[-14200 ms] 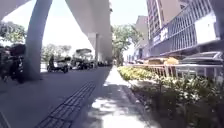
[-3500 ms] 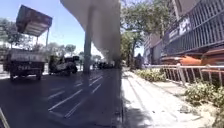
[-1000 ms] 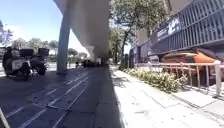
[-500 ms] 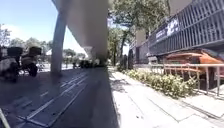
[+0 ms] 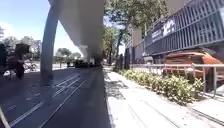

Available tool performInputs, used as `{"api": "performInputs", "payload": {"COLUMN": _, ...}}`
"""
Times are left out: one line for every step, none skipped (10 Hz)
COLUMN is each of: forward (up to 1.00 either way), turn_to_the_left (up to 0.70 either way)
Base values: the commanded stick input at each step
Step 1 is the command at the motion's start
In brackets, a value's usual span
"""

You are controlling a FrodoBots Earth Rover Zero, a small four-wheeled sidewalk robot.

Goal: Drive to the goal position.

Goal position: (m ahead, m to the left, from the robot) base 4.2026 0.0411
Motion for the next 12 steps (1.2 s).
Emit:
{"api": "performInputs", "payload": {"forward": 0.7, "turn_to_the_left": 0.0}}
{"api": "performInputs", "payload": {"forward": 0.7, "turn_to_the_left": 0.0}}
{"api": "performInputs", "payload": {"forward": 0.7, "turn_to_the_left": 0.0}}
{"api": "performInputs", "payload": {"forward": 0.7, "turn_to_the_left": 0.0}}
{"api": "performInputs", "payload": {"forward": 0.7, "turn_to_the_left": 0.0}}
{"api": "performInputs", "payload": {"forward": 0.7, "turn_to_the_left": 0.0}}
{"api": "performInputs", "payload": {"forward": 0.7, "turn_to_the_left": 0.0}}
{"api": "performInputs", "payload": {"forward": 0.7, "turn_to_the_left": 0.0}}
{"api": "performInputs", "payload": {"forward": 0.7, "turn_to_the_left": 0.0}}
{"api": "performInputs", "payload": {"forward": 0.7, "turn_to_the_left": 0.0}}
{"api": "performInputs", "payload": {"forward": 0.7, "turn_to_the_left": 0.0}}
{"api": "performInputs", "payload": {"forward": 0.7, "turn_to_the_left": 0.0}}
